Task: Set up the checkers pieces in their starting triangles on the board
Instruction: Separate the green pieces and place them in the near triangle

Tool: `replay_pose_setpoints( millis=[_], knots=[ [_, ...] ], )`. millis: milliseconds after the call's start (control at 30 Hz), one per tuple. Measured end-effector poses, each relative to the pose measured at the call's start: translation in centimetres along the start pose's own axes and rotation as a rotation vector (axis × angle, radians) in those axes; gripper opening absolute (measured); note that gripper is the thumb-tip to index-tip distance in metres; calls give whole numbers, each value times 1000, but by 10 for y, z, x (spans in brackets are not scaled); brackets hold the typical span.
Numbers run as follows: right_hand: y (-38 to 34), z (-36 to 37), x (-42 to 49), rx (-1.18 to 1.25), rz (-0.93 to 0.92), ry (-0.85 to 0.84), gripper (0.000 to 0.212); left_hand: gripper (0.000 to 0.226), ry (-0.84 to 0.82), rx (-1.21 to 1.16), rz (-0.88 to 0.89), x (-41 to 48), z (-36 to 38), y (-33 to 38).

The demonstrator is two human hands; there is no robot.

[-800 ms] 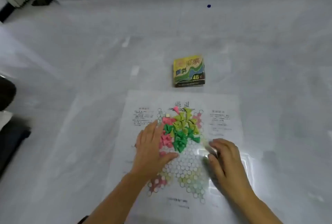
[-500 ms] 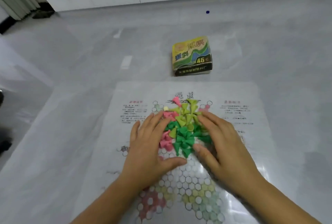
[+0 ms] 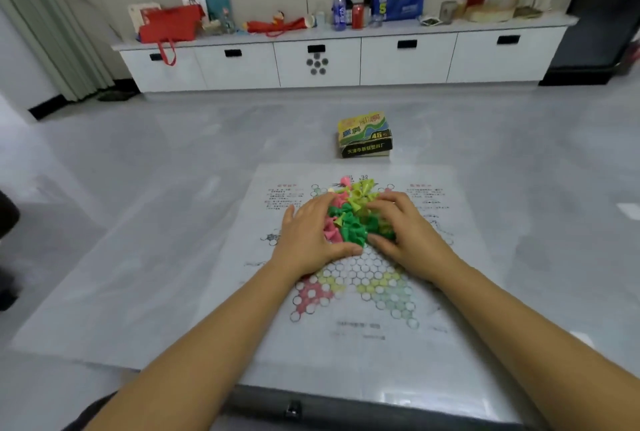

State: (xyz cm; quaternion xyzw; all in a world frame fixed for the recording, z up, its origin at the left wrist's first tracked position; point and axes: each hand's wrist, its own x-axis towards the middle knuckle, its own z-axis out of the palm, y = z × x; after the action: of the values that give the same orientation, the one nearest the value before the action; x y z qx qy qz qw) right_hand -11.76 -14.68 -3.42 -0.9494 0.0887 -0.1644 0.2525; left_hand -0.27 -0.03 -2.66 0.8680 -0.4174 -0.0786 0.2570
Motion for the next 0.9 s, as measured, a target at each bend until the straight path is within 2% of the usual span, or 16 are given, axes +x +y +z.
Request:
replay_pose_setpoints(
  millis=[100, 200, 367, 533, 633, 700, 800, 900],
  knots=[
    [-4, -1, -1, -107, 120, 79, 57, 98, 34, -71, -41, -6, -5, 9],
    [-6, -2, 1, -146, 205, 65, 45, 102, 45, -100, -61, -10, -9, 11],
    [1, -1, 5, -125, 165, 43, 31, 107, 45, -38, -55, 3, -3, 3],
    [4, -1, 6, -81, 120, 41, 27, 102, 84, -131, -69, 3, -5, 1],
    [1, -9, -3, 13, 127, 10, 23, 87, 82, -111, -21, -5, -7, 0],
    [-6, -20, -16, 158, 182, 20, 22, 68, 86, -7, 21, -14, -9, -1],
    [-20, -26, -44, 348, 243, 85, 19, 33, 109, -54, 52, -29, -8, 1],
    [-23, -16, -68, 206, 180, 70, 21, 22, 209, -52, 60, -36, 4, 8]
  ],
)
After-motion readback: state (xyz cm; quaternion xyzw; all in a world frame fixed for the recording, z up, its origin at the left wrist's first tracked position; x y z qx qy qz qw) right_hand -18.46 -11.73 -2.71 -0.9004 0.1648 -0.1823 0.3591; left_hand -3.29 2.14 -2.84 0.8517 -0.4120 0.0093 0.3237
